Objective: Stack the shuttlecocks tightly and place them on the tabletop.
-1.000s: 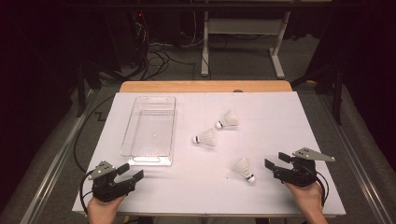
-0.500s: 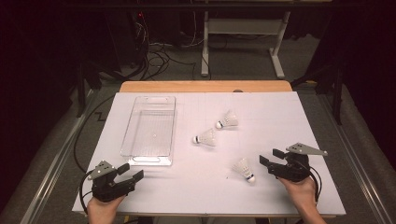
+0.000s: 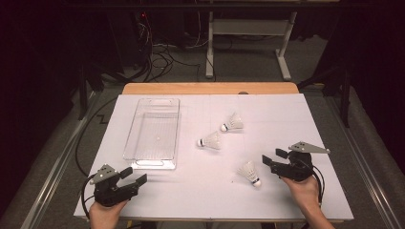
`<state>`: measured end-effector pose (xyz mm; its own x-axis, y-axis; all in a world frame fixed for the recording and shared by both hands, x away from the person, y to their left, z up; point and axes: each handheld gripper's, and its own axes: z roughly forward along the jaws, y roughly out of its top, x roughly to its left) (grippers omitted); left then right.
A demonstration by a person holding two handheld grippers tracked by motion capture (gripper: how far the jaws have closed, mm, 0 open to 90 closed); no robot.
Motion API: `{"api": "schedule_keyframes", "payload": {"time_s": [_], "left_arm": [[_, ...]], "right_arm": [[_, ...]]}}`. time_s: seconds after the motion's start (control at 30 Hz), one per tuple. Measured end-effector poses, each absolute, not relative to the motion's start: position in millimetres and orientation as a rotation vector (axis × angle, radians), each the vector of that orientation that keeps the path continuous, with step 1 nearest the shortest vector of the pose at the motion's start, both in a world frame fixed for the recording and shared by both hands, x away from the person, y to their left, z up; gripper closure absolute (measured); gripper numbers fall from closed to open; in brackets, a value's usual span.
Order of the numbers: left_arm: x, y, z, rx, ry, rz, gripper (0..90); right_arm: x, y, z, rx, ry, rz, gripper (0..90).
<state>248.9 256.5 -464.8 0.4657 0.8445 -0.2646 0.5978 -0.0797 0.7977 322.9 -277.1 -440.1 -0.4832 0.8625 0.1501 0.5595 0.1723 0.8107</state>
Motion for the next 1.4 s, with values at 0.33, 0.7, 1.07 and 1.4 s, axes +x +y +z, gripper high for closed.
{"api": "schedule_keyframes", "payload": {"time_s": [0.33,0.7,1.07,1.4], "left_arm": [[248.8,256.4,-464.8,1.779,1.227,0.331,31.7],[248.6,256.4,-464.6,1.784,1.229,0.336,31.8],[248.5,256.4,-464.3,1.783,1.223,0.34,31.8],[248.6,256.7,-464.1,1.78,1.224,0.335,31.7]], "right_arm": [[333.6,-270.5,-435.0,1.35,2.132,1.208,36.2],[346.1,-260.8,-428.3,1.349,2.164,1.197,37.5],[357.2,-253.2,-424.0,1.343,2.171,1.186,38.5],[366.9,-247.5,-419.7,1.353,2.177,1.182,39.0]]}}
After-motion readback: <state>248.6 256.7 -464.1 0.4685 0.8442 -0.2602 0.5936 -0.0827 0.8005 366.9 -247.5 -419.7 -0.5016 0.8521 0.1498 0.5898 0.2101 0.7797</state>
